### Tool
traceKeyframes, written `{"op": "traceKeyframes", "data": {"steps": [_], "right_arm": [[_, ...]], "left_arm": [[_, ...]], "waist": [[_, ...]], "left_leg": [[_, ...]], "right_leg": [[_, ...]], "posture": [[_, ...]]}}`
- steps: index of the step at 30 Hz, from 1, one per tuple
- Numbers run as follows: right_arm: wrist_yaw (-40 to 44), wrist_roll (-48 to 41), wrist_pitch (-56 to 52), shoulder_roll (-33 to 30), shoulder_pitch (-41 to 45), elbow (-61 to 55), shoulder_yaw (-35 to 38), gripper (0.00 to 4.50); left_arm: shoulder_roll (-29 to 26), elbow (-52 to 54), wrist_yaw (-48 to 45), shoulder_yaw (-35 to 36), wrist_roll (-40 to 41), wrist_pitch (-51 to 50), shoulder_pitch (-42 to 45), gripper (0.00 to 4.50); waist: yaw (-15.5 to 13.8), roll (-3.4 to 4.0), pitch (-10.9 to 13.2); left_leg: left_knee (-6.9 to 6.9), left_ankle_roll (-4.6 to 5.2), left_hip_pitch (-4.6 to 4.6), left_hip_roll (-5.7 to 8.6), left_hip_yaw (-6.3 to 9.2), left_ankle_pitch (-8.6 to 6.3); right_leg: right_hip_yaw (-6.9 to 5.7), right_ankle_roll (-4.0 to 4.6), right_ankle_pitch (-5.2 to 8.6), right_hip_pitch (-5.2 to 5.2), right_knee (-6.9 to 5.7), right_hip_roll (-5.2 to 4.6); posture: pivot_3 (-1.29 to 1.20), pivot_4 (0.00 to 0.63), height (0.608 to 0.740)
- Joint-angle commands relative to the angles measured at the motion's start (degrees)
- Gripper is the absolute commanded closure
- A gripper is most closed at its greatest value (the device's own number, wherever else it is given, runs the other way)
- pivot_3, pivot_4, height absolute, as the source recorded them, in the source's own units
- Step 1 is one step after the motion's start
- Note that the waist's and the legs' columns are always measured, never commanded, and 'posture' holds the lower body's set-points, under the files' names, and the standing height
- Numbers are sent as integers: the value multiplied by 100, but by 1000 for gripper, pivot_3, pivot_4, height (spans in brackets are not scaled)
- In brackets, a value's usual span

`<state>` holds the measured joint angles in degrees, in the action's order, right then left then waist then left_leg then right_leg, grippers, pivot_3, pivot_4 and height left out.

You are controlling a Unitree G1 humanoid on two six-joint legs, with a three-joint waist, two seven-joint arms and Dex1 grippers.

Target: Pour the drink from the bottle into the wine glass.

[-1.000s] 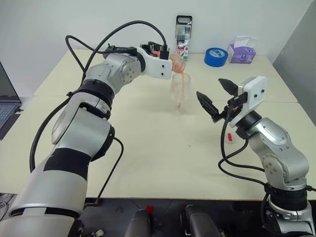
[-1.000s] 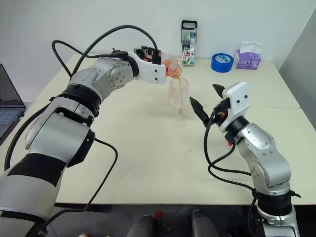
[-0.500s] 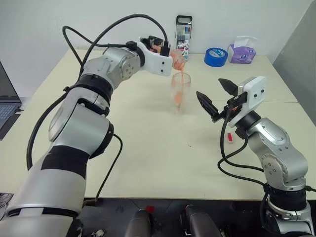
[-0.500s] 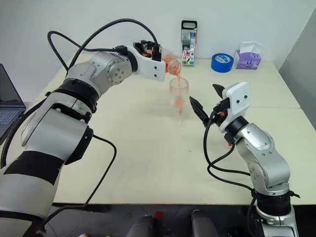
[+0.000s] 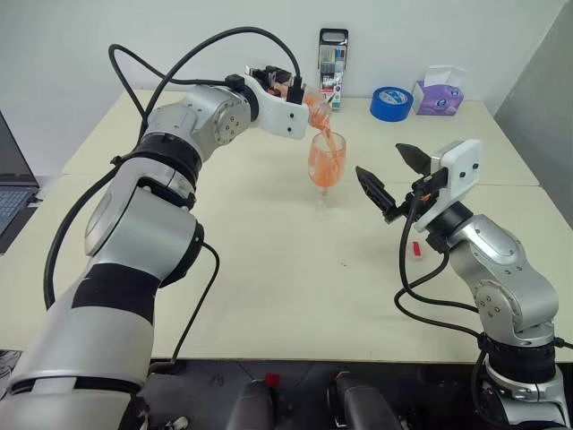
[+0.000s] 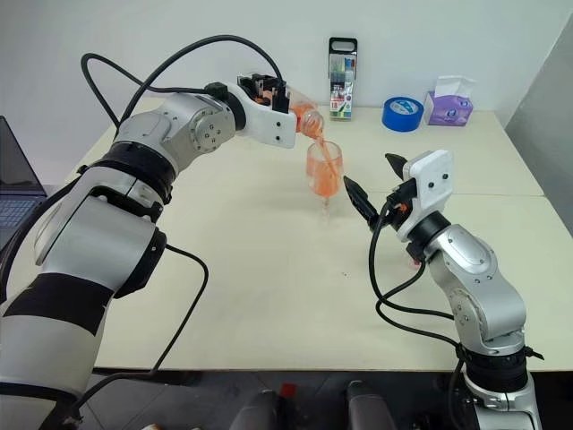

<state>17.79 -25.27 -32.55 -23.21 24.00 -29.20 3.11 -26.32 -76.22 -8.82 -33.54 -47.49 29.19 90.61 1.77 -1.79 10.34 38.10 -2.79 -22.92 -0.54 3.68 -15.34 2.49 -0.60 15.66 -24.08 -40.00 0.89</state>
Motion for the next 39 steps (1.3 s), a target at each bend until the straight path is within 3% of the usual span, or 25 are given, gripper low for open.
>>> {"op": "traceKeyframes", "data": {"steps": [1, 23, 35, 39], "right_arm": [[29, 5, 66, 16, 26, -258, 16, 0], [-28, -24, -79, 13, -45, -413, 66, 0], [-23, -89, -143, 38, 32, -261, 124, 0], [23, -136, -172, 49, 140, -222, 100, 0]], "left_arm": [[-102, 77, 119, -10, -6, -8, 265, 2755], [21, 27, -43, 93, 128, -76, 180, 2755], [279, 71, -1730, 1336, 1686, -601, -194, 2755], [436, 183, -2608, 2381, 2895, -1296, -278, 2755]], "waist": [[0, 0, 0], [0, 0, 0], [12, 0, 0], [12, 0, 0]], "left_leg": [[0, 0, 0, 0, 0, 0], [3, 0, 0, 0, 0, 0], [9, 1, 2, -1, 0, 1], [12, 2, 2, 0, -1, 2]], "right_leg": [[0, 0, 0, 0, 0, 0], [0, 0, 0, 0, -4, 0], [-1, 1, 0, 0, -13, 0], [0, 1, 0, 0, -15, 1]], "posture": [[0, 150, 740], [0, 150, 740], [0, 150, 740], [0, 150, 740]]}}
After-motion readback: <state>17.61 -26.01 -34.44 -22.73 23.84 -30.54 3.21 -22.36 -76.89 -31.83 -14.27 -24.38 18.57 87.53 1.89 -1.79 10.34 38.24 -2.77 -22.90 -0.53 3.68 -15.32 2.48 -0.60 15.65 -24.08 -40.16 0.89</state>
